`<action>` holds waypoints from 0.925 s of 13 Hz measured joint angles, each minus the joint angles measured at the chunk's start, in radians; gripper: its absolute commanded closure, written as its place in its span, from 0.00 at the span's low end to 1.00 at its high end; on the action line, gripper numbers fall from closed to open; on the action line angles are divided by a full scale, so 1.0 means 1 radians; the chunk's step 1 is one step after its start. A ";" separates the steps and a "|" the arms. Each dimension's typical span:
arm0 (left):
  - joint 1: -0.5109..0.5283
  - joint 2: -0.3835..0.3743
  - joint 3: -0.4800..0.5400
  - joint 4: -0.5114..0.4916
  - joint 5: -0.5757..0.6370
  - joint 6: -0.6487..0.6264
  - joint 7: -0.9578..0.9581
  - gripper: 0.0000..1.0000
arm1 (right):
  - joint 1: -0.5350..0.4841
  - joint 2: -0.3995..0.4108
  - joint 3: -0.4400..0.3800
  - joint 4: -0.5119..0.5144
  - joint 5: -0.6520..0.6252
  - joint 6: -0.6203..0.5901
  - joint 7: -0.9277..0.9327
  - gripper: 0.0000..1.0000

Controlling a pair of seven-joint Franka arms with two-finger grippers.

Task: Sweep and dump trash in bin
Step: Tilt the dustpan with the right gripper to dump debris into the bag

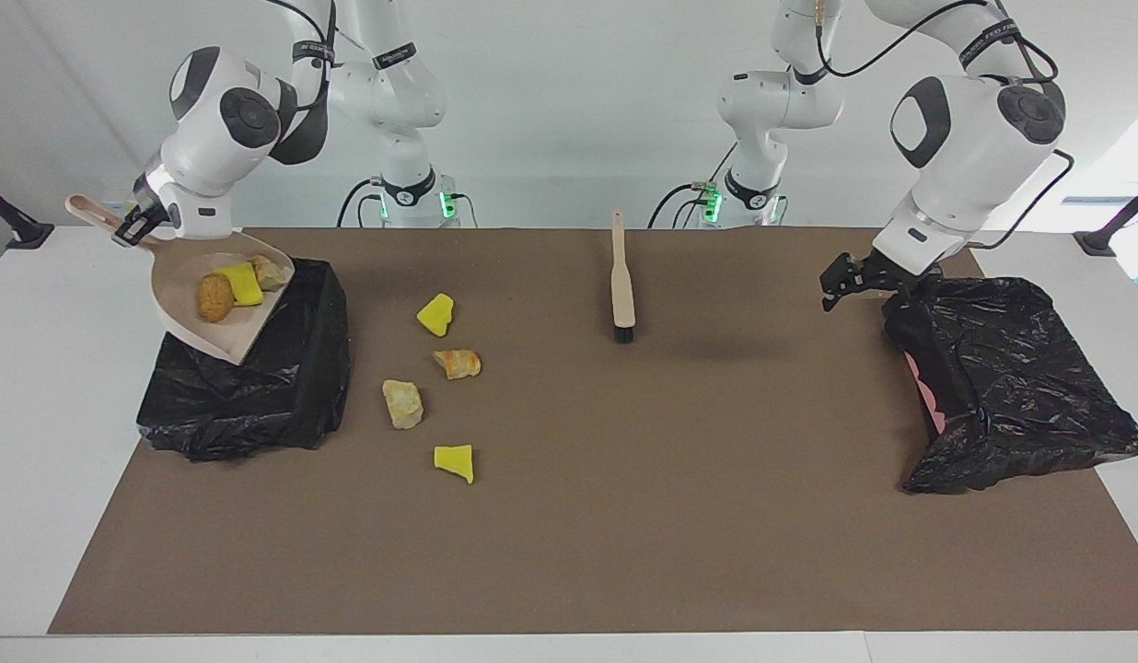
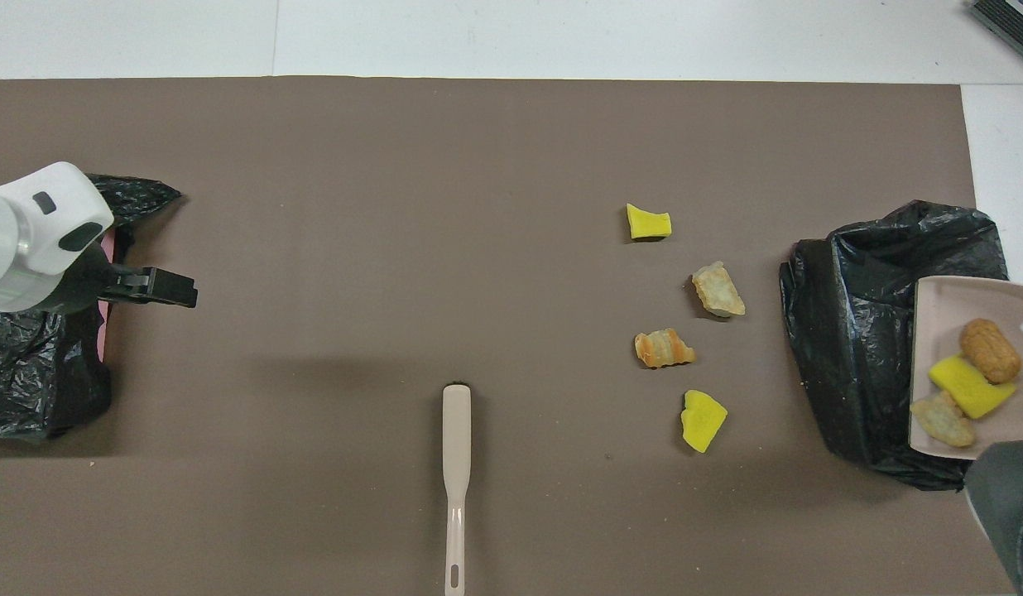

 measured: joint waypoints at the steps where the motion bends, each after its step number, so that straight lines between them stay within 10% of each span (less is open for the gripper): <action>1: 0.027 0.003 0.000 0.013 0.005 -0.001 0.011 0.00 | 0.024 0.000 0.000 -0.005 -0.016 -0.005 0.007 1.00; 12: 0.077 -0.010 -0.037 0.129 0.009 -0.130 -0.071 0.00 | 0.065 -0.010 0.000 0.027 -0.151 -0.099 0.056 1.00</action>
